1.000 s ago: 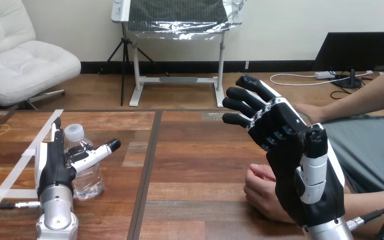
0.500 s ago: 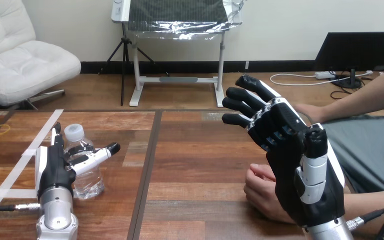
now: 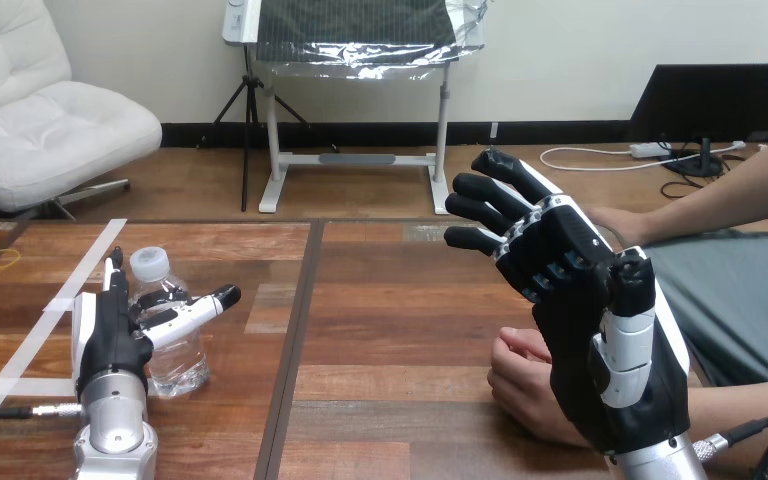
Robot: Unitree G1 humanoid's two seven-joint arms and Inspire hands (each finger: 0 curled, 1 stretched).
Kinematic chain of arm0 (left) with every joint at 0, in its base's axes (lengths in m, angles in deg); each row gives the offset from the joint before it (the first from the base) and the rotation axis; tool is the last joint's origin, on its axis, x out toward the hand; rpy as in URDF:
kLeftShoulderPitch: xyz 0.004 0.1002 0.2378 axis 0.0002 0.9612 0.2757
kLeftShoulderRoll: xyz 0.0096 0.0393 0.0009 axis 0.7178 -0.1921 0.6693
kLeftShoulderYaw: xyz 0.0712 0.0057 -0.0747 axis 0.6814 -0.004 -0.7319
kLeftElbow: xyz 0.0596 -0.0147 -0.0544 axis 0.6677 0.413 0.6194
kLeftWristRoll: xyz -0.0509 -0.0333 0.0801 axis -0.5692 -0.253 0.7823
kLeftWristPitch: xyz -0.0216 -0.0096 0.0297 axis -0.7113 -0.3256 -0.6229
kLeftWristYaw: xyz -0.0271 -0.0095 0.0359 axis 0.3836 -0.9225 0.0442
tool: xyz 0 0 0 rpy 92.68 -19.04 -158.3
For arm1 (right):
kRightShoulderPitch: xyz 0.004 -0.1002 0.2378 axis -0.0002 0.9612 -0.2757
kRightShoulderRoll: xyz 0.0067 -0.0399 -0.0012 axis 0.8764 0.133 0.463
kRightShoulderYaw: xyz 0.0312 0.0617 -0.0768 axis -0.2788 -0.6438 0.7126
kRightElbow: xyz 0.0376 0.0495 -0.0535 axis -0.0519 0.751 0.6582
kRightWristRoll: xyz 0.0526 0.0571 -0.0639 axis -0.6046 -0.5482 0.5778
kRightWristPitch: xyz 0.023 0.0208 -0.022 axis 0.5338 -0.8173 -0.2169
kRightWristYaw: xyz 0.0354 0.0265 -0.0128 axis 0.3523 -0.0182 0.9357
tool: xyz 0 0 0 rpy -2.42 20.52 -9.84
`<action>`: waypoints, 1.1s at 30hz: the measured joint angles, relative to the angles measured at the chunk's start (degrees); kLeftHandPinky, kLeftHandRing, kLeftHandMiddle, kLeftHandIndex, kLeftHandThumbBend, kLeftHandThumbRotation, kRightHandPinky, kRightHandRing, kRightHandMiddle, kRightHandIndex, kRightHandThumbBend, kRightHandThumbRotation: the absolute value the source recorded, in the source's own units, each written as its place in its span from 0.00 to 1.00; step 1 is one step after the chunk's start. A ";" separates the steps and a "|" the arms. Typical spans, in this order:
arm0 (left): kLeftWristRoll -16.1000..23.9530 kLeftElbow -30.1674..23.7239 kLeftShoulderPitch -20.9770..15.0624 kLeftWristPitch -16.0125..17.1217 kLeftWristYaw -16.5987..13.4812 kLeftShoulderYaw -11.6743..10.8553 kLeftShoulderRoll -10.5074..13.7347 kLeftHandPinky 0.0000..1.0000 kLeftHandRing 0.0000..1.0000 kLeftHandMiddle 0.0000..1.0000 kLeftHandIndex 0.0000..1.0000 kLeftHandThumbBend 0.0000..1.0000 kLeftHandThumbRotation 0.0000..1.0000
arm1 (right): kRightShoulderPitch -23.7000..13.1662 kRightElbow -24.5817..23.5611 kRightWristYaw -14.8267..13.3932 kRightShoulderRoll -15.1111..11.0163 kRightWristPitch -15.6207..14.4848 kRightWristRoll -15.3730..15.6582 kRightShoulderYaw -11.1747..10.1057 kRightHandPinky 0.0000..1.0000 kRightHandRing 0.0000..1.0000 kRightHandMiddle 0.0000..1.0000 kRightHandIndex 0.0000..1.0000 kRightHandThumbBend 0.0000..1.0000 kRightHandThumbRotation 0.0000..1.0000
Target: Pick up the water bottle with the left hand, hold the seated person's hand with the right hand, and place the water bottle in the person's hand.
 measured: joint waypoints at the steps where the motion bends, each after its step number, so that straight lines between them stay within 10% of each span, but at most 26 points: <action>1: -0.04 0.00 -0.03 0.00 0.02 0.00 0.00 0.89 0.97 0.99 1.00 0.92 0.23 | 0.02 0.00 0.00 0.00 0.00 0.00 0.00 0.77 0.84 0.84 0.86 0.75 1.00; 33: -0.98 0.00 -2.22 -4.65 -2.85 -0.07 -0.92 0.52 0.65 0.69 0.72 0.88 0.08 | 0.63 -0.93 -0.04 0.04 -0.32 0.01 -0.01 0.76 0.83 0.83 0.86 0.74 1.00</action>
